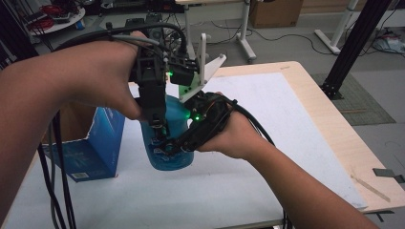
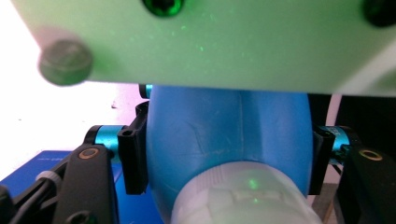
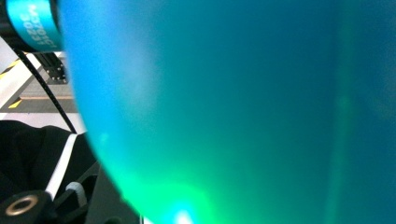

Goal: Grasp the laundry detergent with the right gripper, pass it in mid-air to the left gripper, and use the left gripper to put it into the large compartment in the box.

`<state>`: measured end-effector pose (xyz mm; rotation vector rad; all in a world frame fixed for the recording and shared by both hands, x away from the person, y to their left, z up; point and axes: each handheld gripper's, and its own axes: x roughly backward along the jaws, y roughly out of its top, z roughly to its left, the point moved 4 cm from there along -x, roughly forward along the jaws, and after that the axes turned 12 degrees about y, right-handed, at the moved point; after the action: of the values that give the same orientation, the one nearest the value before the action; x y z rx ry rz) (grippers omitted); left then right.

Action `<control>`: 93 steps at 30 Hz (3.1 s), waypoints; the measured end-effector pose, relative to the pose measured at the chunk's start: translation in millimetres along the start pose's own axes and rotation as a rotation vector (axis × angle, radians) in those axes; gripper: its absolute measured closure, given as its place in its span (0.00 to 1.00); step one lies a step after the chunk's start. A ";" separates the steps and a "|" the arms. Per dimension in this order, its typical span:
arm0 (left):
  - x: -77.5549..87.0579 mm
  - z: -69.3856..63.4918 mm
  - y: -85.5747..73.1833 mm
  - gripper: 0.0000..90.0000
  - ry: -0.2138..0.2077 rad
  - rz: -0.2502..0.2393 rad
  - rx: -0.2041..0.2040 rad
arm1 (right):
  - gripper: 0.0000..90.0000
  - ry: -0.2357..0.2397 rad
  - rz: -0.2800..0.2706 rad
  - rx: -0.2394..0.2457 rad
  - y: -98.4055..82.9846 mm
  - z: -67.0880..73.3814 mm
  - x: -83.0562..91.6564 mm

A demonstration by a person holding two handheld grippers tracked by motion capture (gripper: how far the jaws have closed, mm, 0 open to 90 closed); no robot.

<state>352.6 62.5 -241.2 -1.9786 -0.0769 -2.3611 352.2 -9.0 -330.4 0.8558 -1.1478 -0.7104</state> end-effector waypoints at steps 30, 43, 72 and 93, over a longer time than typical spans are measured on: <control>-1.0 5.3 -7.8 0.43 0.016 0.030 0.004 | 0.34 -0.037 -0.026 -0.013 -1.7 1.1 2.2; 6.1 4.2 -10.5 0.42 0.016 0.025 0.015 | 0.14 -0.123 -0.033 -0.045 -10.0 -4.2 23.9; 32.1 -1.2 -18.6 0.42 0.023 0.037 0.061 | 0.01 -0.188 0.013 -0.011 -7.5 7.4 50.1; 97.8 37.8 -87.4 0.42 -0.039 0.032 0.677 | 0.01 -0.281 0.319 -0.042 -15.0 11.3 105.9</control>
<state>365.9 151.2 -138.3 -1.6587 -0.7297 -1.9062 368.9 -107.8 -291.3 0.5290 -1.4765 -0.5980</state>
